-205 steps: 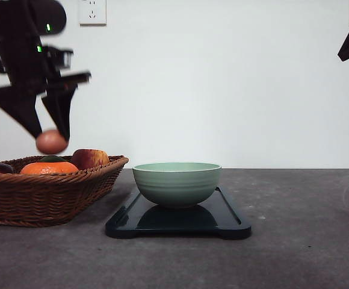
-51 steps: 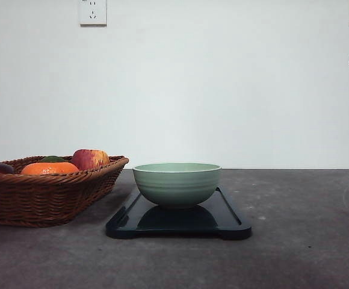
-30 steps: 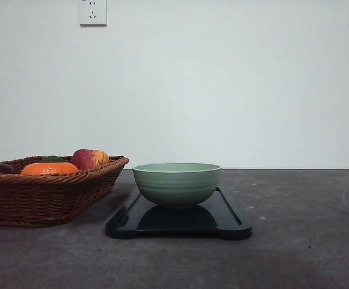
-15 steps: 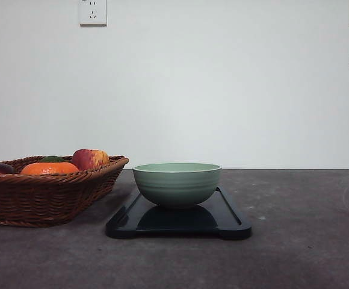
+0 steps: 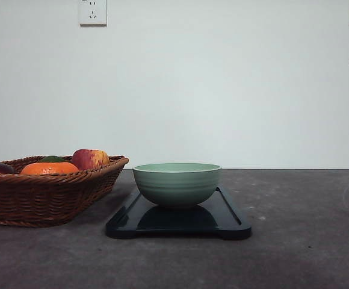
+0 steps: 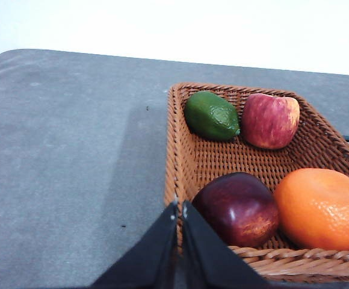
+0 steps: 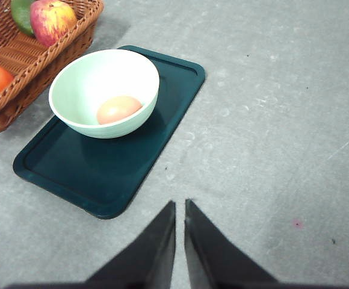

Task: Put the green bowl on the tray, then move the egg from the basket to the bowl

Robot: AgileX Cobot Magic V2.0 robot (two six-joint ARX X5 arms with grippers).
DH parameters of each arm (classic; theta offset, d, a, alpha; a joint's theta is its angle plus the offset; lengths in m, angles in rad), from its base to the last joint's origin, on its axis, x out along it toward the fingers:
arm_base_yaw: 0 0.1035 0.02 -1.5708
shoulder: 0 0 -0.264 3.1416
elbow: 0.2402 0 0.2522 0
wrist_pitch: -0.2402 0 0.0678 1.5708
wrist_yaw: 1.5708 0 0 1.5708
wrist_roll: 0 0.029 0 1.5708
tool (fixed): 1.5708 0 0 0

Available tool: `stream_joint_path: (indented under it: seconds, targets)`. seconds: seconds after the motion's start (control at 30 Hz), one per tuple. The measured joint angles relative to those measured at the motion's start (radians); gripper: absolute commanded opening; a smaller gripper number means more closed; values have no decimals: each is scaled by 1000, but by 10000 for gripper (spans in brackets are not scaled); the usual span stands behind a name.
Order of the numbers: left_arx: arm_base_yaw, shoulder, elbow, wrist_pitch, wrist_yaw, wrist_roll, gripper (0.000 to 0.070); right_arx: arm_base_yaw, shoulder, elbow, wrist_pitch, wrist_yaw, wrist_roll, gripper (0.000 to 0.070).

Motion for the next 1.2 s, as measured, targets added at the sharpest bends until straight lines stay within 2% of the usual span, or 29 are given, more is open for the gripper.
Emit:
stream_joint_path:
  seconds: [0.53, 0.67, 0.8, 0.97, 1.03, 1.2]
  targets:
    - [0, 0, 0, 0, 0, 0, 0, 0, 0, 0, 0, 0, -1, 19]
    - [0, 0, 0, 0, 0, 0, 0, -7, -7, -10, 37, 36, -47, 19]
    - [1, 0, 0, 0, 0, 0, 0, -71, -89, -134, 214, 62, -107, 19]
    - [1, 0, 0, 0, 0, 0, 0, -167, -242, -386, 448, 71, -129, 19]
    - [1, 0, 0, 0, 0, 0, 0, -201, -313, -471, 487, 71, -134, 19]
    - [1, 0, 0, 0, 0, 0, 0, -283, -480, -598, 493, 71, -136, 19]
